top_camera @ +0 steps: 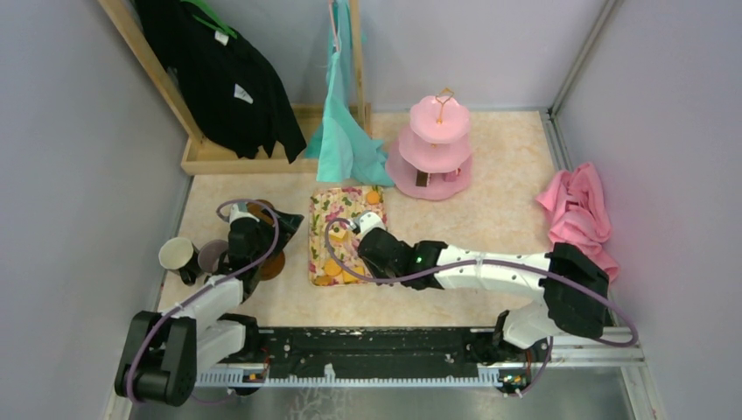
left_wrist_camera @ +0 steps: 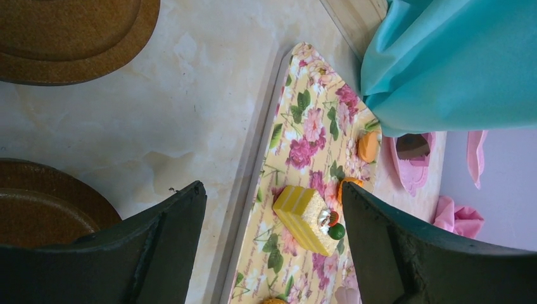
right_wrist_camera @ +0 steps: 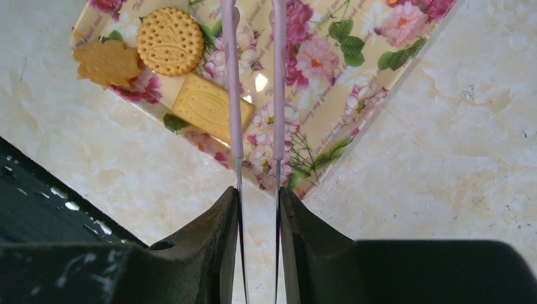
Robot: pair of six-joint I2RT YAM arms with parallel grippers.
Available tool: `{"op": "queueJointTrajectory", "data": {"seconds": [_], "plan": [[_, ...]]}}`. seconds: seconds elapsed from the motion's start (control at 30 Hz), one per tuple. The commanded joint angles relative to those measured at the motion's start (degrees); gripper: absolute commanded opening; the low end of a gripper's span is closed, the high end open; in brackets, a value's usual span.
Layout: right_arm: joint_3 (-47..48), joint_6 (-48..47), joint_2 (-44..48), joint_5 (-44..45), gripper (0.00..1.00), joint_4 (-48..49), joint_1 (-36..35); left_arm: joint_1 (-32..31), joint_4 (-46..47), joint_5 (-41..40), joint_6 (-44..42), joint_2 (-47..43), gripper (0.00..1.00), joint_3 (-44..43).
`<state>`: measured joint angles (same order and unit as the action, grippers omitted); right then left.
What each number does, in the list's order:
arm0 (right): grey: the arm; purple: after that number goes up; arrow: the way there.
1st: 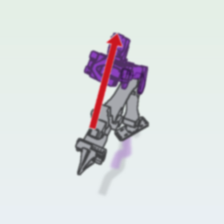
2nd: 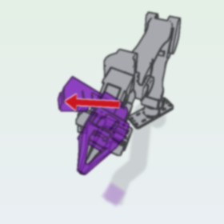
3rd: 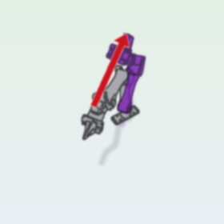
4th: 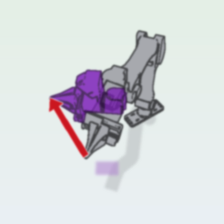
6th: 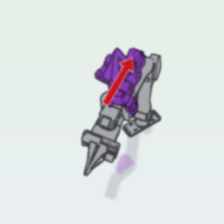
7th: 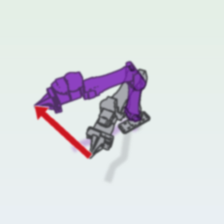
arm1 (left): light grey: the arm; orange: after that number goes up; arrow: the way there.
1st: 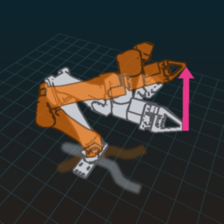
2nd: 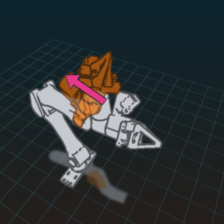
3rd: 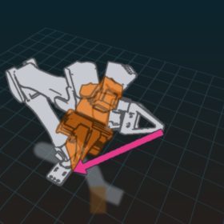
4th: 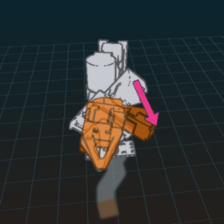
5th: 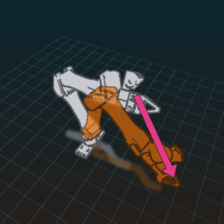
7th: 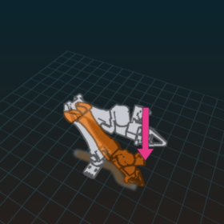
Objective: Serve the afternoon tea
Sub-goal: Pick up the desert from the tray.
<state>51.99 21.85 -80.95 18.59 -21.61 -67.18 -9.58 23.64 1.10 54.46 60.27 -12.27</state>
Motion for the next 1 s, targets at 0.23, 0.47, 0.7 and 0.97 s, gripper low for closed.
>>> {"op": "queueJointTrajectory", "data": {"seconds": [0.23,0.47,0.7,0.97], "plan": [[0.98,-3.89,-3.25,-6.0,0.3,5.18,4.56,0.31,3.16,0.13,0.17,1.08,0.83,-1.61],[2.18,-5.34,-5.54,-8.26,0.33,5.17,6.98,0.42,3.93,0.04,0.53,2.1,0.83,-2.09],[3.49,-6.66,-6.65,-9.84,0.35,4.34,8.08,0.44,5.95,0.29,1.71,3.93,0.83,-1.97],[4.05,-7.23,-7.32,-10.96,0.36,4.81,8.64,0.44,6.86,0.75,2.37,4.99,0.82,-2.23]]}}
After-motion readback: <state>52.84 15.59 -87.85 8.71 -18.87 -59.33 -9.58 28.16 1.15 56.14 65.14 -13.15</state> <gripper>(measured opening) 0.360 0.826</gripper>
